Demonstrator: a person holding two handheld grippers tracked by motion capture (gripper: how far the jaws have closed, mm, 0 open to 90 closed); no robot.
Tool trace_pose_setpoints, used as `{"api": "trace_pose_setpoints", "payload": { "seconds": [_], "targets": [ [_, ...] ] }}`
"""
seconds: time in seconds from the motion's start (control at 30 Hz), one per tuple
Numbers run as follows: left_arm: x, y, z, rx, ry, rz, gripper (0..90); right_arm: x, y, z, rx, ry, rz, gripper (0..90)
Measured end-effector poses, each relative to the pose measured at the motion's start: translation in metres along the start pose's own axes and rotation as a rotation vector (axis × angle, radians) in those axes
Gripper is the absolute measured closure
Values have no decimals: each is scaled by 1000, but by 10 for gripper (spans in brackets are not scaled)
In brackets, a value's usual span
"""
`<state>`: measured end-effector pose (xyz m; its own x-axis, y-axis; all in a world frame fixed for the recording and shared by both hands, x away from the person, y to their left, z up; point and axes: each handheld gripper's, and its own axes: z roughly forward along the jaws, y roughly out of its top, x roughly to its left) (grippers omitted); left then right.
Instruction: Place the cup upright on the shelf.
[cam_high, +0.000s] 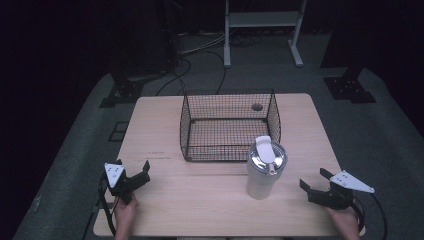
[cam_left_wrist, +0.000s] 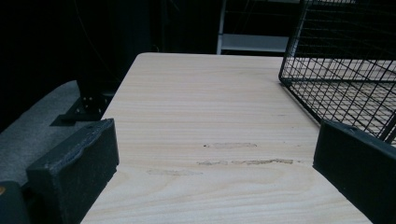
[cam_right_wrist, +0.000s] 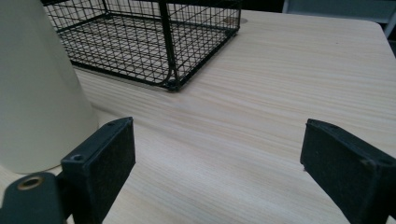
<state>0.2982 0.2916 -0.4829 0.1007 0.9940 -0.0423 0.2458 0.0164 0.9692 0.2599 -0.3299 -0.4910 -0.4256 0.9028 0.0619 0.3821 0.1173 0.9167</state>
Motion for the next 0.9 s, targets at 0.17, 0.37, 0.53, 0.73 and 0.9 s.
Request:
{"api": "trace_pose_setpoints", "payload": {
  "seconds": [0.17,0.37,0.53,0.73,0.9],
  "targets": [
    [1,0,0,0,-2,-10,0,2,4,-3,8,34,-12,96],
    [0,0,-1,-3,-13,0,0,7,16,-16,-4,64,-51,96],
    [0,0,-1,-3,-12,4,0,16,21,-22,11,98,-79,96],
    [1,0,-1,-3,-13,-8,0,28,26,-26,35,146,-116,97],
    [1,0,-1,-2,-13,-5,0,37,28,-26,21,172,-145,96]
  ]
}}
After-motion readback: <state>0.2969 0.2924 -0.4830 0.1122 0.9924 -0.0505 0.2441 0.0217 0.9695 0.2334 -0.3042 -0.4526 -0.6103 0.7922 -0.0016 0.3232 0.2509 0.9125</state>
